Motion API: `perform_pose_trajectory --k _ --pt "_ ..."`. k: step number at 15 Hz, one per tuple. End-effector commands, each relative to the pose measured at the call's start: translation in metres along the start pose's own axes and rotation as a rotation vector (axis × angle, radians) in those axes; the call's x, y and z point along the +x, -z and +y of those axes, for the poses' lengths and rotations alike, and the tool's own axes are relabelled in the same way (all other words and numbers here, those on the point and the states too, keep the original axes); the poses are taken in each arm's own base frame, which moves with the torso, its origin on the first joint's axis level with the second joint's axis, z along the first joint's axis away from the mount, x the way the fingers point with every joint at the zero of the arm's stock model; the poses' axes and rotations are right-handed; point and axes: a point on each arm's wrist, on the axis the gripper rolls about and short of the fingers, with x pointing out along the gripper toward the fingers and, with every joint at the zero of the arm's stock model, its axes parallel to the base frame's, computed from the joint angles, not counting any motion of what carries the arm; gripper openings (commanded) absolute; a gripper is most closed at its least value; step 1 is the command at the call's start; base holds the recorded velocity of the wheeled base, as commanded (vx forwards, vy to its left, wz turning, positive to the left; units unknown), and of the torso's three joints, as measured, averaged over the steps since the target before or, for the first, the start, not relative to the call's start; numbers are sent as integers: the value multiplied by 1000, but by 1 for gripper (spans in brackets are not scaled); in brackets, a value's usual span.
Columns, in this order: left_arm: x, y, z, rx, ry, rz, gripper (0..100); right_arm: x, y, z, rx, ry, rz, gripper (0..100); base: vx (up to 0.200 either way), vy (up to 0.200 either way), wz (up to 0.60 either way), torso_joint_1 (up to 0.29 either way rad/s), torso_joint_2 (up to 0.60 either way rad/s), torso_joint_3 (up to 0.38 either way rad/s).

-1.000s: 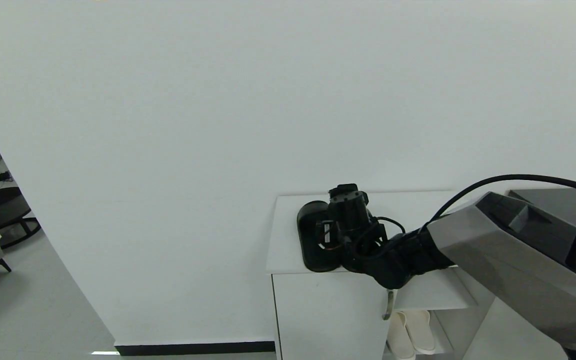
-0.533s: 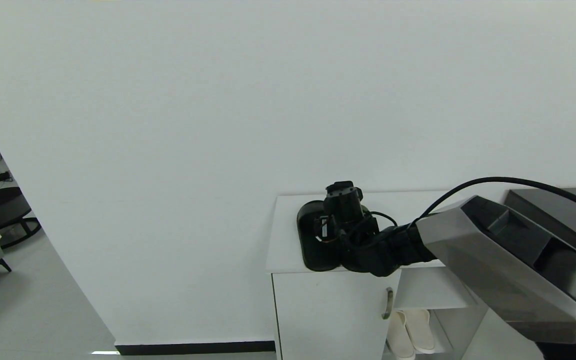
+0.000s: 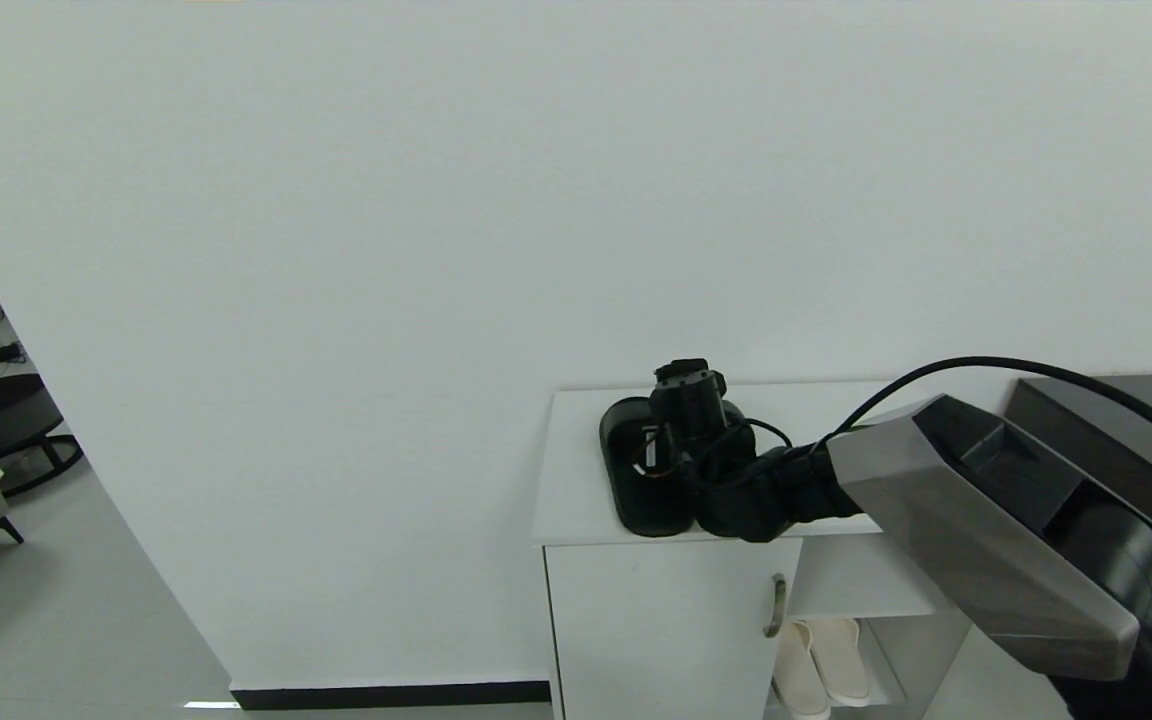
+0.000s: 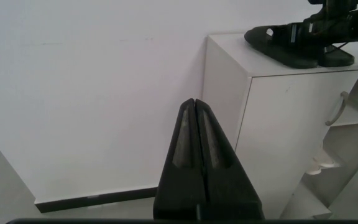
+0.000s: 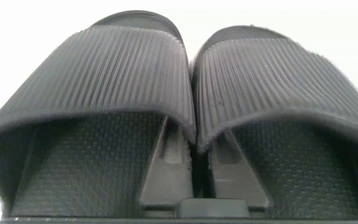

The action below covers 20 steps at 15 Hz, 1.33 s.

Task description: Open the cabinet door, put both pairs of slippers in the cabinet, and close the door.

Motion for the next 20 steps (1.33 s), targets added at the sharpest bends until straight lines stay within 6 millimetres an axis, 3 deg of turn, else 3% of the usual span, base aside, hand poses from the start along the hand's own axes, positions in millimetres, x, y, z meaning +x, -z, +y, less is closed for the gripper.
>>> perform_pose_trajectory --k 1,3,6,13,16,20 --pt "0 0 0 -2 0 1 0 -5 -7 -2 8 -1 -9 0 0 0 0 0 0 0" --pt "0 0 0 -2 0 1 0 -27 -18 -4 10 -47 0 0 0 0 0 0 0 0" --pt "0 0 0 -2 0 1 0 -86 -29 -14 31 -210 -11 0 0 0 0 0 0 0" --pt "0 0 0 -1 0 1 0 -213 4 -50 -24 -587 -9 0 0 0 0 0 0 0" --pt "0 0 0 1 0 1 0 -228 12 -54 -49 -634 -2 0 0 0 0 0 0 0" --pt "0 0 0 1 0 1 0 -238 17 -59 -47 -740 7 0 -200 0 0 8 6 2"
